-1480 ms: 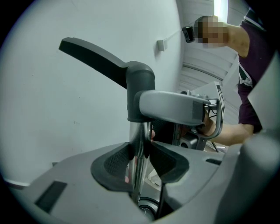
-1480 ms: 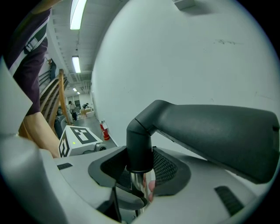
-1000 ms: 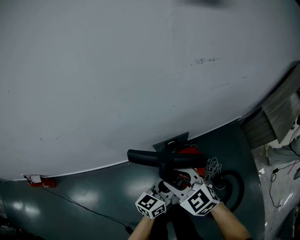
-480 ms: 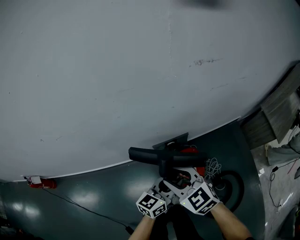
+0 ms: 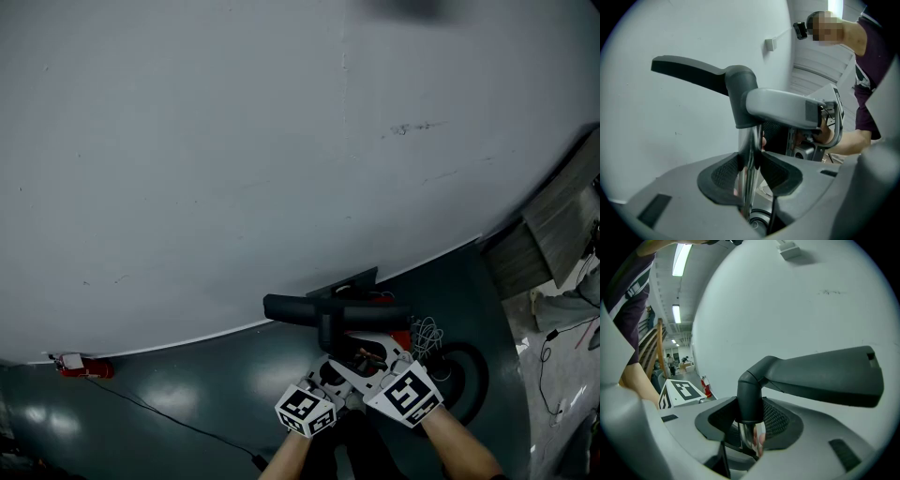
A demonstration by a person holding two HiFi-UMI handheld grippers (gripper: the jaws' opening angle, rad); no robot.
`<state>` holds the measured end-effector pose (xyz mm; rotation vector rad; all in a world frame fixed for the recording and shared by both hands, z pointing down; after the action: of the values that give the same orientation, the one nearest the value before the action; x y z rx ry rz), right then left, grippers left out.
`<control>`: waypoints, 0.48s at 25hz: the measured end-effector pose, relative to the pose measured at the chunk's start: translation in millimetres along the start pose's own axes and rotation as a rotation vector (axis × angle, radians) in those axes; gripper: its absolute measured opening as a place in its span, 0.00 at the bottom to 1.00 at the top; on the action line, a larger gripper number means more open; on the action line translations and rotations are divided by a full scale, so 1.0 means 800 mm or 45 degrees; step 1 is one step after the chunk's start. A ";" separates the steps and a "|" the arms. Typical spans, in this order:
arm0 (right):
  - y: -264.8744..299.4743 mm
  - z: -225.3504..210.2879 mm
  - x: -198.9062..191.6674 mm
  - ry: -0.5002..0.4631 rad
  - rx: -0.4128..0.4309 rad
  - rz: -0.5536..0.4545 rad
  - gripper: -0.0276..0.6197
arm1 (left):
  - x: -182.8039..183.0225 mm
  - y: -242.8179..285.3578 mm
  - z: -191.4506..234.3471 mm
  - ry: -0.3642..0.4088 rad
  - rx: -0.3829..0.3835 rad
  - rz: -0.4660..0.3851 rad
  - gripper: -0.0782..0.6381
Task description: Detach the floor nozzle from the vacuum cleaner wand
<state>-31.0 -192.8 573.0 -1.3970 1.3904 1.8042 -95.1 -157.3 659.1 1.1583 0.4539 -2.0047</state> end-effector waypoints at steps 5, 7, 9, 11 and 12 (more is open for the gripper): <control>-0.002 -0.014 0.001 0.190 0.042 -0.081 0.32 | 0.001 0.002 0.000 0.001 -0.006 -0.002 0.31; -0.004 -0.018 0.014 0.176 0.026 -0.121 0.32 | 0.000 0.001 0.001 -0.002 -0.004 0.003 0.31; -0.002 -0.020 0.031 0.095 0.014 -0.134 0.32 | -0.001 -0.001 0.003 -0.010 0.003 0.006 0.31; -0.001 -0.024 0.040 0.096 0.015 -0.165 0.32 | -0.003 -0.004 0.003 -0.013 0.007 0.013 0.31; -0.002 -0.027 0.042 0.115 0.010 -0.181 0.32 | -0.003 -0.004 0.002 -0.013 0.007 0.017 0.31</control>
<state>-32.9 -218.3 542.5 -1.5493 1.3050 1.6622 -98.0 -155.2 661.8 1.1511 0.4349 -2.0008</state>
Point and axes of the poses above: the fingertips, and each gripper's own axes: y forward along the fingers, z to its left, x out of its top, the point moved 8 cm from there along -y, backward along the fingers, and after that the axes turned 4 degrees about -x, right-handed, at the moved point
